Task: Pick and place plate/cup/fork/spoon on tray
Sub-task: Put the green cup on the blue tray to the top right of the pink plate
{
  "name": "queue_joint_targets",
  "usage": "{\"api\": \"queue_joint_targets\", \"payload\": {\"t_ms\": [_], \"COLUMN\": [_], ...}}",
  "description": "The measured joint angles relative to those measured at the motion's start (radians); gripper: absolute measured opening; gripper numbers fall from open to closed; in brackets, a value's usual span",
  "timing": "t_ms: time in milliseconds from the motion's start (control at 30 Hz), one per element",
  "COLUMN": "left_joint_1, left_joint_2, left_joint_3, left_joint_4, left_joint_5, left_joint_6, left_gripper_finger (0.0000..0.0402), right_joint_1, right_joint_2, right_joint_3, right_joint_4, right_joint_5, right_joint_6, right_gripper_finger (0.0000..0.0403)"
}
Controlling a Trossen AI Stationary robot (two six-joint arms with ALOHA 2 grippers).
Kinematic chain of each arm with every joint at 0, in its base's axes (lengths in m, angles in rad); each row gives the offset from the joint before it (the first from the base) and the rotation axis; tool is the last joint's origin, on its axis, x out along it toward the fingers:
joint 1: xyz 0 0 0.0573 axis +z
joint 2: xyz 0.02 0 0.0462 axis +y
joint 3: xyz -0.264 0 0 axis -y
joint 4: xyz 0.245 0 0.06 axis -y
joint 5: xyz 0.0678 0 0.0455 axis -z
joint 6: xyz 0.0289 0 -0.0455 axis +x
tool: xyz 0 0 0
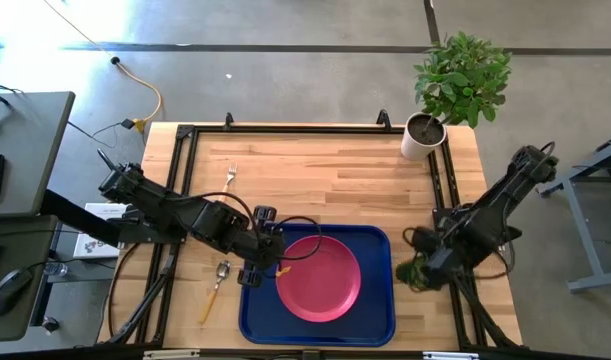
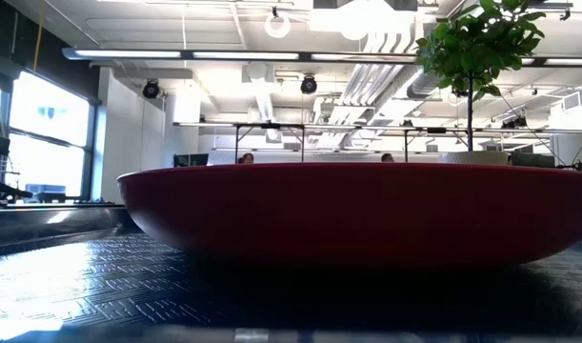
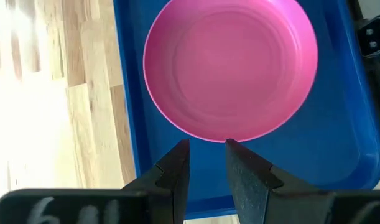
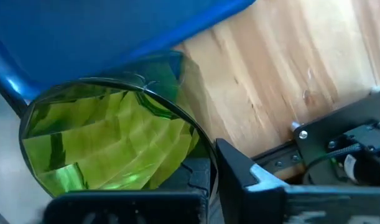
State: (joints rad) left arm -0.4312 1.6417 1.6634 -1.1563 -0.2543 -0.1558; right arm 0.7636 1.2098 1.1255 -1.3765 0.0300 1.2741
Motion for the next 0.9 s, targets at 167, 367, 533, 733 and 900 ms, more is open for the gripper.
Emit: {"api": "queue_joint_targets", "payload": {"t_ms": [167,367,533,733,900], "left_joint_1": [0.022,0.079,0.139,0.215,0.272], "left_joint_2": [-0.006,-0.057,-0.121,-0.186,-0.229], "left_joint_3": [0.000,0.000,0.000,0.000,0.000], "left_joint_4": [-0.009,-0.025,-0.046,-0.081,-0.112], "left_joint_5": [-0.003,-0.003,-0.003,-0.003,-0.003], "left_joint_6": [0.011,0.054,0.116,0.157,0.185], "left_gripper_finger": [0.0090,0.0090,0.0090,0.0090,0.0090], "right_joint_1": [-0.091,-0.211,-0.314,-0.404,-0.446], "right_joint_2": [-0.052,-0.064,-0.064,-0.041,0.027], "right_joint_3": [0.000,0.000,0.000,0.000,0.001], "right_joint_4": [0.000,0.013,0.075,0.103,0.133], "right_joint_5": [0.024,0.023,0.022,-0.009,-0.051], "right_joint_6": [0.089,0.106,0.081,0.052,0.000], "right_gripper_finger": [0.0000,0.0000,0.0000,0.0000,0.0000]}}
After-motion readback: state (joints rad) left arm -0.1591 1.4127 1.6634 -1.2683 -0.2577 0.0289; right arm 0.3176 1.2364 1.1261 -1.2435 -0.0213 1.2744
